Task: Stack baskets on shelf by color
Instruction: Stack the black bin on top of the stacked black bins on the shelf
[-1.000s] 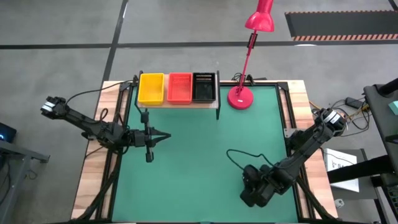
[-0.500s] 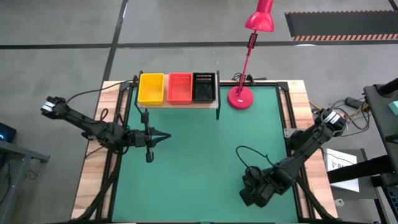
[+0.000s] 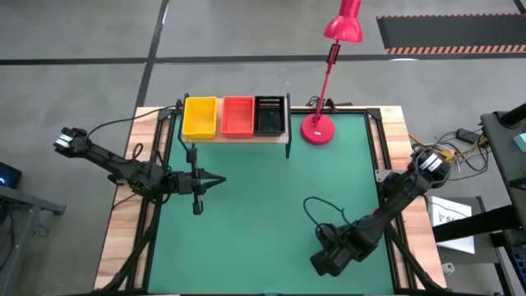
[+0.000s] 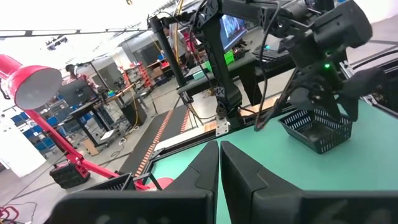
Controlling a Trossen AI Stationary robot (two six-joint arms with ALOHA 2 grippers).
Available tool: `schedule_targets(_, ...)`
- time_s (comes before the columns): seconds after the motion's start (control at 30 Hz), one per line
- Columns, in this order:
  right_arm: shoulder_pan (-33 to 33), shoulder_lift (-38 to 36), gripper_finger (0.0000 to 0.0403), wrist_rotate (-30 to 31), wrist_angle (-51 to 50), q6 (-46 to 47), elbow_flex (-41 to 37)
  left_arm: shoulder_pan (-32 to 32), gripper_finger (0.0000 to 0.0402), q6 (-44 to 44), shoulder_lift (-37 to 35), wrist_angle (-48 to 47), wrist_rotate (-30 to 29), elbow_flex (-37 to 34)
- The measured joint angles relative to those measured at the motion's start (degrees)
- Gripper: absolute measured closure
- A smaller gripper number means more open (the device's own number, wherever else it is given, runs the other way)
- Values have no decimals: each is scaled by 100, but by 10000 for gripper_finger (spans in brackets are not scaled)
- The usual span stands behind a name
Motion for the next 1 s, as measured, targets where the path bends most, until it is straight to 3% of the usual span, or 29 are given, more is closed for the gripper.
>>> schedule_targets(0.37, -227, 498, 247, -46, -563, -585, 318, 2, 402, 0, 0, 2, 0, 0)
schedule_targets(0.63, -471, 705, 310, -37, -528, -1577, 438, 2, 402, 0, 0, -7, 0, -2)
schedule_targets(0.8, -533, 707, 384, 51, -539, -2590, 548, 1, 402, 1, 35, -3, 0, -2)
schedule_targets(1.0, -573, 707, 390, 714, -549, -4449, 720, 2, 402, 2, 168, 10, 2, -2)
